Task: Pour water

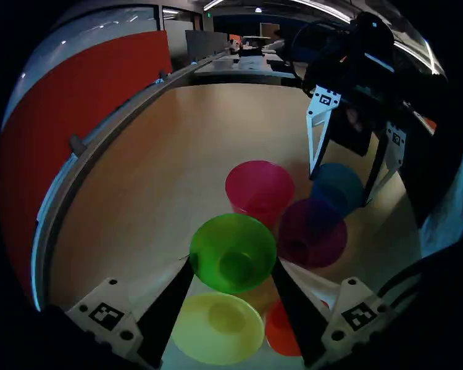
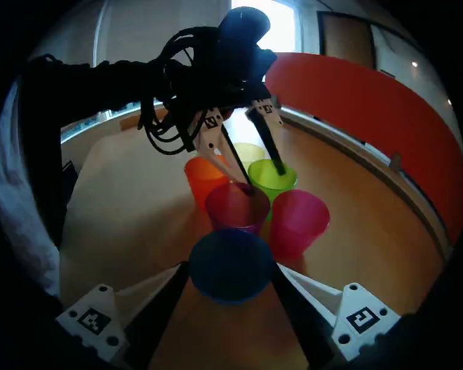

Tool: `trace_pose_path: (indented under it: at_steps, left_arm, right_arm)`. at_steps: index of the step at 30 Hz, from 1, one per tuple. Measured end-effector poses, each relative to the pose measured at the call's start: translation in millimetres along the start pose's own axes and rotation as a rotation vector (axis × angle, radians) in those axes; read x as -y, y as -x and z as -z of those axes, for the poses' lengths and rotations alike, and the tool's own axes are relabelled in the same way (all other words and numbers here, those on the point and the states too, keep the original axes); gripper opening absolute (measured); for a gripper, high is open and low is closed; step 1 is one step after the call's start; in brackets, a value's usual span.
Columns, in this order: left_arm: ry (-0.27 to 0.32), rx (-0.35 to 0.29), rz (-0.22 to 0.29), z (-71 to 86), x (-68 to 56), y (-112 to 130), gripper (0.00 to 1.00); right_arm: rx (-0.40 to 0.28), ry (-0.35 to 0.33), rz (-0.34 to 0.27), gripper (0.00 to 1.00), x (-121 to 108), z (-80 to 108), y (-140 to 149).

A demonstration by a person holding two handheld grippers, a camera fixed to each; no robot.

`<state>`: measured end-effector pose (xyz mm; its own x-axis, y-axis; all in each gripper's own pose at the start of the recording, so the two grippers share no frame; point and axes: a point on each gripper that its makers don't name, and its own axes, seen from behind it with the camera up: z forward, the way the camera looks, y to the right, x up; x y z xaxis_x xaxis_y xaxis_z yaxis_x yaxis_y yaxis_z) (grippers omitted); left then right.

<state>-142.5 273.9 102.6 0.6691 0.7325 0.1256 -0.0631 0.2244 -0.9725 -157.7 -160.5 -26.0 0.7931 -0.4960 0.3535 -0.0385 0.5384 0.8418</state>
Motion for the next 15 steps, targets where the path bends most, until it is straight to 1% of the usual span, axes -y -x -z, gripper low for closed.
trace_pose_path:
  at_steps: [6, 10, 15]
  left_arm:
    - [0.001, 0.0, -0.005, 0.2, -1.5, 0.1, 0.86]
    - [-0.002, -0.001, -0.008, 0.0, -0.8, -0.2, 0.86]
    - [-0.002, -0.003, -0.008, -0.2, -0.4, -0.6, 0.86]
  right_arm:
    - [-0.004, 0.0, 0.0, 1.0, -1.8, -5.0, 1.7]
    - [-0.004, 0.009, 0.011, 0.94, -4.3, -6.0, 3.4]
    - [-0.007, 0.012, 0.019, 0.93, -5.8, -6.1, 4.9]
